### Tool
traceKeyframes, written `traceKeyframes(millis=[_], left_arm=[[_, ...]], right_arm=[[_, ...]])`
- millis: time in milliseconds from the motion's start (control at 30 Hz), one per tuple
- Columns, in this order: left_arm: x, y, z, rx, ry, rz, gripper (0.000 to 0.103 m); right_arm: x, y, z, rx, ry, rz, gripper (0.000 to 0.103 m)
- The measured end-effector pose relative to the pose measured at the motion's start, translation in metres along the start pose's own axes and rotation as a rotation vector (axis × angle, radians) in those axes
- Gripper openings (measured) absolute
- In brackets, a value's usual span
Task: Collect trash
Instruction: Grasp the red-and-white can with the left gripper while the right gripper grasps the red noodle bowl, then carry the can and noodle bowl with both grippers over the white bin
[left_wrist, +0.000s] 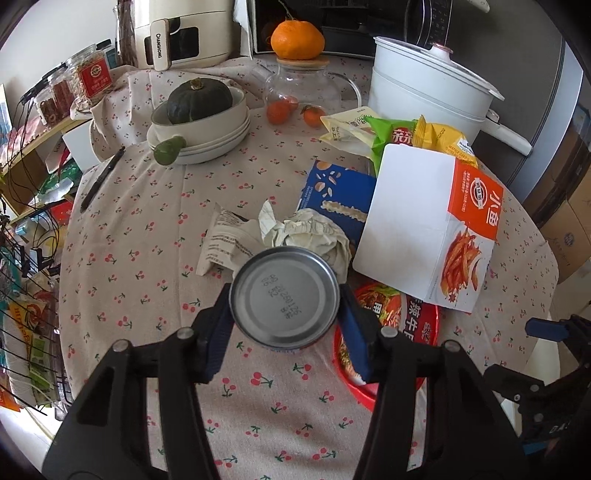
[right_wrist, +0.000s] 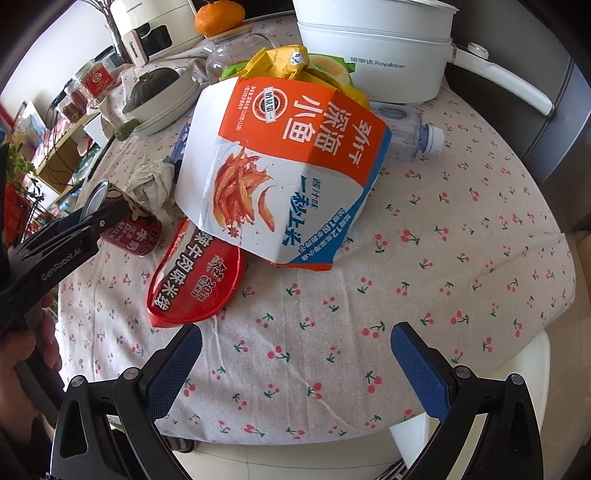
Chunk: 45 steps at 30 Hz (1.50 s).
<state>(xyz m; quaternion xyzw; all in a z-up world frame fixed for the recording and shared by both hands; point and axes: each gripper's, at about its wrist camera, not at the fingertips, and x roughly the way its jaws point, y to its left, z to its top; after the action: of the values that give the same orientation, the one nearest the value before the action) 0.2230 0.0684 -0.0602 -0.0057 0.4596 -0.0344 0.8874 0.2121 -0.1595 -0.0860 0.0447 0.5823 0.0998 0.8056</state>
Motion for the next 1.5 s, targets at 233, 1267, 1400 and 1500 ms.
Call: traceKeyframes(millis=[233, 1267, 1400, 1500], left_arm=[[-0.034, 0.025, -0.023, -0.029, -0.012, 0.011, 0.056], [-0.058, 0.050, -0.059, 0.003, 0.010, -0.050, 0.056], [-0.056, 0.041, -0.059, 0.013, 0.019, -0.067, 0.056], [-0.057, 0.031, -0.060, 0.029, 0.021, -0.081, 0.056]], right_arm=[[0.031, 0.040, 0.011, 0.043, 0.017, 0.086, 0.103], [0.040, 0.056, -0.001, 0.099, 0.127, 0.390, 0.069], [0.043, 0.045, -0.013, 0.078, 0.206, 0.354, 0.069], [0.043, 0.035, -0.023, 0.059, 0.244, 0.292, 0.069]])
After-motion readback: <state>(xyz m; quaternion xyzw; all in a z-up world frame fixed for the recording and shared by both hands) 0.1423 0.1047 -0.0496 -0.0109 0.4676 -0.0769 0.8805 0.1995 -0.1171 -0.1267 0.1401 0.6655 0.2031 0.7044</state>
